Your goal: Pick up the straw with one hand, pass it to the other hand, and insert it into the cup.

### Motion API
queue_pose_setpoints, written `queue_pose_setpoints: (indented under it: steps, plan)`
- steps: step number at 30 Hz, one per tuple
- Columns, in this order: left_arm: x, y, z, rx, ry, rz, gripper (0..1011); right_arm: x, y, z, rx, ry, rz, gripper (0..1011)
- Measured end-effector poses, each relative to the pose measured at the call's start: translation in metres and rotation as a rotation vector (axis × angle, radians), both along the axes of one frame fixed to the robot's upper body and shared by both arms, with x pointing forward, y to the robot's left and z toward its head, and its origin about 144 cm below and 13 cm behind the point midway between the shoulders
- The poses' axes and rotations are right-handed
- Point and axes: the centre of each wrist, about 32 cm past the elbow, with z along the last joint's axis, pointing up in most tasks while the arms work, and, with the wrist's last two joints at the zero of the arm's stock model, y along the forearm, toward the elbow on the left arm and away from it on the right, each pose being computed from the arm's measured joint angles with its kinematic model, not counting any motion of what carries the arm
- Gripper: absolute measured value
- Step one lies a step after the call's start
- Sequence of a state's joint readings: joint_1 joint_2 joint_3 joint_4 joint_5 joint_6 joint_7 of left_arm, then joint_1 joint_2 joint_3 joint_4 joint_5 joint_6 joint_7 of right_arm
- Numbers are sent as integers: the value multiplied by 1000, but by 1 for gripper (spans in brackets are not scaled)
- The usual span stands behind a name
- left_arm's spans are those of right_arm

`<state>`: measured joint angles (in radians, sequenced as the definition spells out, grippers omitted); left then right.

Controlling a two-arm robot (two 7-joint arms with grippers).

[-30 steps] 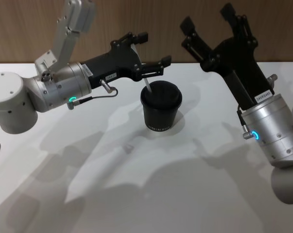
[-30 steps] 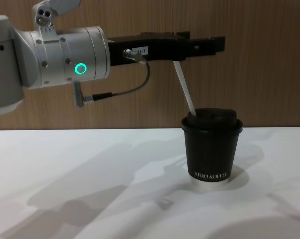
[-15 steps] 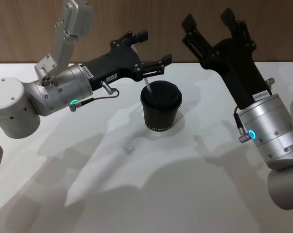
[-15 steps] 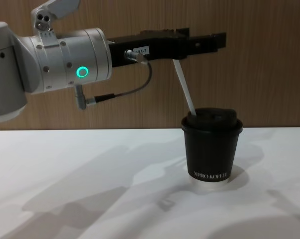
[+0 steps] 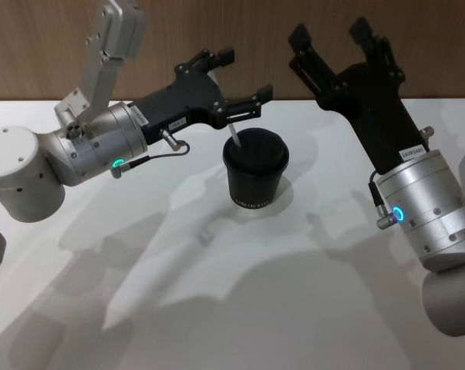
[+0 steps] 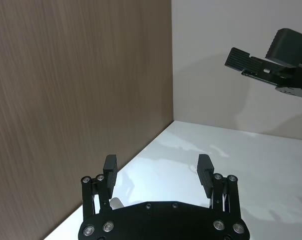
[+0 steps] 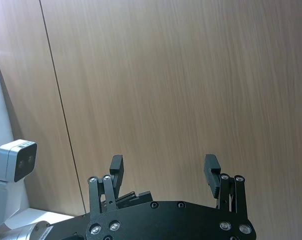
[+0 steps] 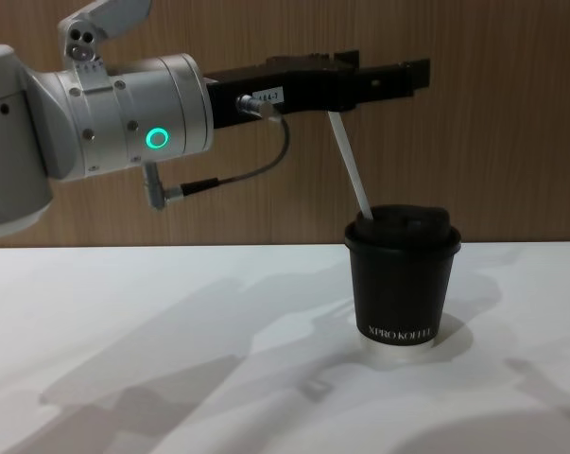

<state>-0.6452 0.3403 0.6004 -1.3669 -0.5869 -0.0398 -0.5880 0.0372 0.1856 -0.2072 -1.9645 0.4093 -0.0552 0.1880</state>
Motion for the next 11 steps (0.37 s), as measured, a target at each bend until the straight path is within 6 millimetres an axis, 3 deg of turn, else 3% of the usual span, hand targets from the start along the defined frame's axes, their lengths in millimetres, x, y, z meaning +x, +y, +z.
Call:
queue_pose_setpoints:
  steps: [11]
  plan:
    - [0, 0, 0, -3, -2, 1, 1001, -1, 1, 1, 5, 9, -2, 1001]
